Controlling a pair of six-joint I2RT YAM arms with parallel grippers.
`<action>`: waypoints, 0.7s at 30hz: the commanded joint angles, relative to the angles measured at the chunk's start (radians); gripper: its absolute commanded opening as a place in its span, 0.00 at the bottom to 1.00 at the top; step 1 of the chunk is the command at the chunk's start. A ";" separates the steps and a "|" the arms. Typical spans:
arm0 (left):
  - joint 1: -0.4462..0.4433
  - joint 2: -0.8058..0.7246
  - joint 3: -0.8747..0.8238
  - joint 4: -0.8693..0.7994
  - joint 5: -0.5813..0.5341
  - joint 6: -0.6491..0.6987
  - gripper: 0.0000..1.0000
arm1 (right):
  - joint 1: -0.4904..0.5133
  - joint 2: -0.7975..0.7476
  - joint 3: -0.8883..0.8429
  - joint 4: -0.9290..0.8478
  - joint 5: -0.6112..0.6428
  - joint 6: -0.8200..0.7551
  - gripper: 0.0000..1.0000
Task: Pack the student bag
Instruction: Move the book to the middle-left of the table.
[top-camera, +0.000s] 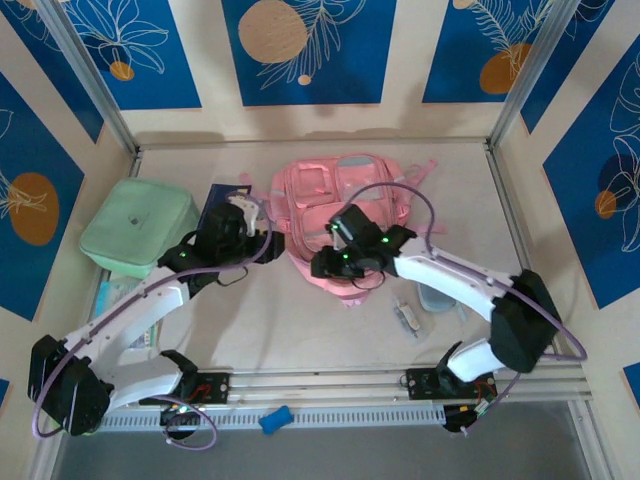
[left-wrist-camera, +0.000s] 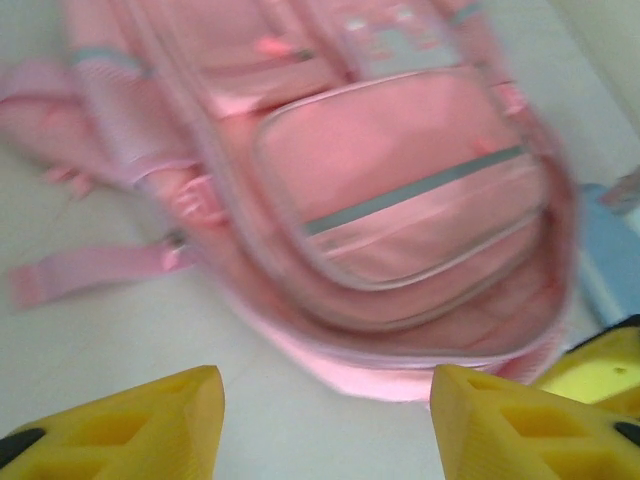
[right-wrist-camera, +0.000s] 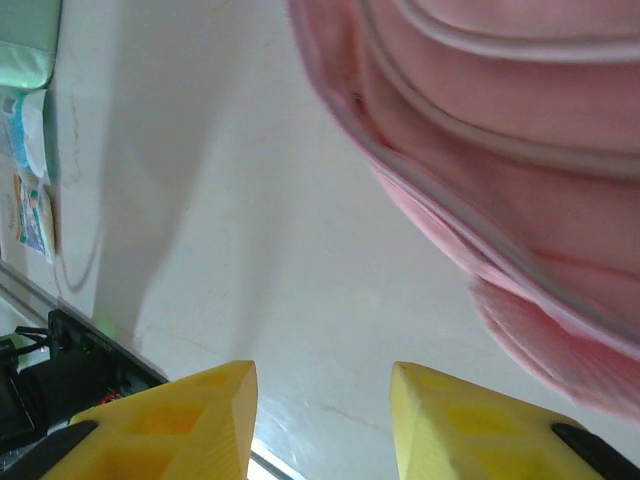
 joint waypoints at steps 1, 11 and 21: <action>0.075 -0.016 -0.037 -0.101 -0.082 -0.066 0.58 | 0.032 0.095 0.080 0.066 0.002 -0.010 0.41; 0.227 0.299 0.124 -0.121 -0.267 0.040 0.68 | 0.061 0.257 0.175 0.129 0.007 0.004 0.43; 0.310 0.669 0.455 -0.116 -0.273 0.125 0.82 | 0.050 0.230 0.143 0.173 -0.002 -0.010 0.45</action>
